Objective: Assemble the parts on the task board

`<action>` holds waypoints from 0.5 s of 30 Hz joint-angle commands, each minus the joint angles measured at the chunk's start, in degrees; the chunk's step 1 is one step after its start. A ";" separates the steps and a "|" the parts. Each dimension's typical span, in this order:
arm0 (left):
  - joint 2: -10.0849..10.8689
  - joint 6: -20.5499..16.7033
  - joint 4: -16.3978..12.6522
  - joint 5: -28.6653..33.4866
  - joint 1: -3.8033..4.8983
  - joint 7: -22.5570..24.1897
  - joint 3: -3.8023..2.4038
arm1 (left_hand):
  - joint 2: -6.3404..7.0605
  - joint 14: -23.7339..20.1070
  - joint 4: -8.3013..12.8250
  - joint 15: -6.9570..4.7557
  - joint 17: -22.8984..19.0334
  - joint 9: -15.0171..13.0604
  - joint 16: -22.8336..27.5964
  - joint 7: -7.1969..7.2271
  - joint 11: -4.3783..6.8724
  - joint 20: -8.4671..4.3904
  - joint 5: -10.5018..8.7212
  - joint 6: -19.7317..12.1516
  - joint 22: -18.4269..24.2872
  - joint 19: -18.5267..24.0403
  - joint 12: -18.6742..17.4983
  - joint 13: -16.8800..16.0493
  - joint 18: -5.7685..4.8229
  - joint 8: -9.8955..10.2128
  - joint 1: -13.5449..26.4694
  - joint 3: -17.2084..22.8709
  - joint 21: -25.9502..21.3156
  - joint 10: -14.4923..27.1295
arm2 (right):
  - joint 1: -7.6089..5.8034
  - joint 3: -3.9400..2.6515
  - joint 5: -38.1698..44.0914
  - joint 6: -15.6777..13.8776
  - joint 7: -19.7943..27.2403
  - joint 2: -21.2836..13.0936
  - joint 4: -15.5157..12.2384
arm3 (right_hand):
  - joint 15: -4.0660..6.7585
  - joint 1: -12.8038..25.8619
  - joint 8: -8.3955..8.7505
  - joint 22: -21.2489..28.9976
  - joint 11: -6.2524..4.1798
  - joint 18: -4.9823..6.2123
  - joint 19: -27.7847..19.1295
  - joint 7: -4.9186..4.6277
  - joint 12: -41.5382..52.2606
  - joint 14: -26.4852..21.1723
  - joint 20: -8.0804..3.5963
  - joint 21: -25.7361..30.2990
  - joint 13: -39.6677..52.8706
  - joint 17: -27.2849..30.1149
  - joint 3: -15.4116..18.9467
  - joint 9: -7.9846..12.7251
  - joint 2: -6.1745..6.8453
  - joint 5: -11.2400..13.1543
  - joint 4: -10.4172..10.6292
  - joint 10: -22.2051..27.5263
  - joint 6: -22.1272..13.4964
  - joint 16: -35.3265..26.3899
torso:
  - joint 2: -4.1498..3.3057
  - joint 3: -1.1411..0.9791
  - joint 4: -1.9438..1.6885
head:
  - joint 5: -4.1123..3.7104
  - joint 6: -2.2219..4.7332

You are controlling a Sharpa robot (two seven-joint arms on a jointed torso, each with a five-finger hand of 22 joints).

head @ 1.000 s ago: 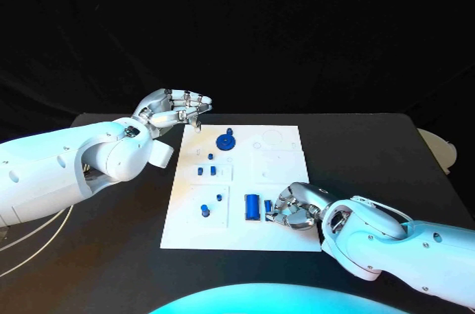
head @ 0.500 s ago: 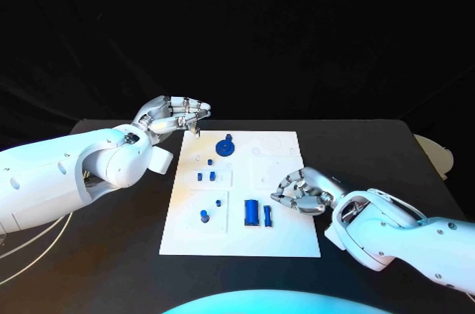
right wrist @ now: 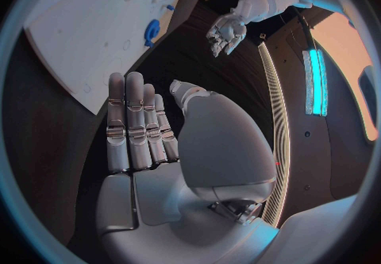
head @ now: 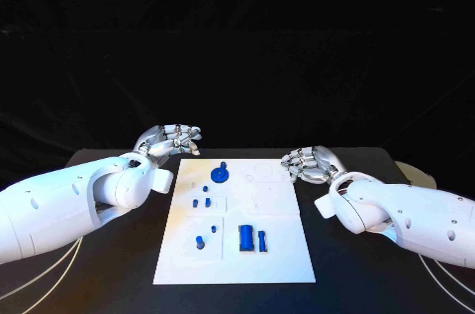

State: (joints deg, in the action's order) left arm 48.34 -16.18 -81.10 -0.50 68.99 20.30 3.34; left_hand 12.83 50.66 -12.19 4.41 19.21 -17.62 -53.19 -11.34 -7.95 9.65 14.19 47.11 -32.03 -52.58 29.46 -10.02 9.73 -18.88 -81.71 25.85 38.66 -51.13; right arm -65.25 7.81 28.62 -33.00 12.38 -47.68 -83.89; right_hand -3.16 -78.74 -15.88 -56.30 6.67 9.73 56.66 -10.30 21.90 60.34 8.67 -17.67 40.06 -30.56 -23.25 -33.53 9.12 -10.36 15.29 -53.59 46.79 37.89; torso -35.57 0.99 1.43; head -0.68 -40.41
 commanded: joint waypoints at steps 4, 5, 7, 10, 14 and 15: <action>-3.14 -2.13 4.67 6.31 -0.68 3.98 -0.05 | 0.16 0.24 -1.82 1.30 -5.42 0.15 14.85 0.59 -0.48 2.14 -0.44 -0.97 8.23 3.23 -5.81 4.08 0.54 -1.00 -0.65 0.57 -12.29 -3.49 | -0.21 -0.64 -17.49 7.66 11.53 4.74 8.51 | -2.96 -0.77 3.63 14.38 2.61 0.75 -3.45 -1.49 -10.58 -5.67 4.24 12.24 -17.77 8.30 -3.18 3.86 0.12 1.85 -1.63 -2.22 0.84 -15.66 | 1.64 0.15 -0.13 | -0.37 3.23; -4.03 -2.09 6.01 6.67 -0.95 4.42 -0.06 | 0.20 -1.92 -2.32 2.60 -6.62 0.39 19.39 1.35 -1.19 3.80 -0.37 -1.52 11.44 5.47 -8.64 5.54 0.09 -0.71 -0.74 0.79 -17.13 -3.18 | -0.23 -0.78 -18.43 8.62 12.28 6.07 10.70 | -3.35 -0.62 4.34 16.65 2.59 0.66 -2.72 -1.34 -11.83 -5.47 4.34 13.37 -20.50 9.37 -3.18 4.55 0.19 1.84 -2.37 -2.38 0.95 -17.45 | 1.85 0.09 -0.13 | -0.27 3.47; -5.13 -2.02 7.63 7.04 -1.32 4.94 -0.07 | 0.17 -3.24 -2.50 3.57 -7.62 0.78 23.49 1.56 -1.97 5.29 -0.40 -1.73 14.66 5.98 -11.84 6.39 0.50 -0.19 -0.99 0.62 -21.42 -2.94 | -0.23 -0.94 -19.39 9.68 12.98 7.58 13.17 | -3.86 -0.19 5.11 19.70 2.61 0.75 -3.04 -1.65 -13.32 -5.74 4.62 14.08 -23.51 10.81 -3.15 5.40 -0.11 1.96 -2.93 -2.73 1.22 -19.69 | 2.07 -0.07 -0.14 | -0.10 3.85; -6.50 -1.77 9.58 7.40 -1.87 5.52 -0.09 | -0.04 -4.35 -2.49 4.09 -8.75 1.58 27.88 1.57 -1.81 6.68 -0.39 -2.09 18.46 6.77 -15.63 6.40 0.69 0.68 -1.40 0.19 -26.41 -2.55 | -0.22 -1.10 -20.30 10.97 13.62 9.30 16.00 | -4.06 0.47 6.10 25.08 2.95 0.73 -4.70 -1.71 -15.37 -4.44 5.19 14.12 -27.78 12.85 -3.09 6.74 -0.75 1.86 -3.77 -3.73 1.84 -22.08 | 2.25 -0.21 -0.21 | -0.05 4.36; -7.09 -1.53 10.42 5.62 -2.19 3.31 -0.06 | -12.83 -50.66 12.19 -4.41 -19.21 17.62 53.19 11.34 7.95 -9.65 -14.19 -47.11 32.03 52.58 -29.46 10.02 -9.73 18.88 23.59 -25.85 -38.66 51.13 | -0.24 -1.16 -17.37 7.62 10.67 10.26 17.40 | 3.16 23.82 15.88 56.30 -6.67 -9.73 -56.66 10.30 -21.90 -60.34 -8.67 17.67 -40.06 30.56 23.25 33.53 -9.12 10.36 -15.29 13.09 -46.79 -37.89 | 2.03 -0.13 -0.18 | -0.02 4.27; -7.08 -1.59 10.38 5.61 -2.21 3.33 -0.07 | -12.83 -50.66 12.19 -4.41 -19.21 17.62 53.19 11.34 7.95 -9.65 -14.19 -47.11 32.03 52.58 -29.46 10.02 -9.73 18.88 23.74 -25.85 -38.66 51.13 | -0.22 -1.18 -17.40 7.57 10.69 10.24 17.34 | 3.16 24.65 15.88 56.30 -6.67 -9.73 -56.66 10.30 -21.90 -60.34 -8.67 17.67 -40.06 30.56 23.25 33.53 -9.12 10.36 -15.29 13.04 -46.79 -37.89 | 2.06 -0.14 -0.20 | -0.01 4.29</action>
State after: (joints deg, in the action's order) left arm 41.17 -17.72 -70.58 5.20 66.66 23.63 3.32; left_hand 10.17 38.18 -12.03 7.55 7.67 -12.50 -17.54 -8.13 -8.02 13.90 11.53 37.41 -8.36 -38.75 8.37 -2.98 8.70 -14.34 -79.44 20.95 6.80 -44.59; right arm -65.48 6.62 10.99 -25.26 23.17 -37.28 -66.42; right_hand -6.18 -73.50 -7.45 -21.94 7.96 8.98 42.09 -10.08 4.12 46.49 11.83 -3.06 7.58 -13.09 -21.61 -21.04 6.60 -6.99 8.91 -55.48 40.53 11.31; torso -33.48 0.80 1.25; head -0.61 -36.00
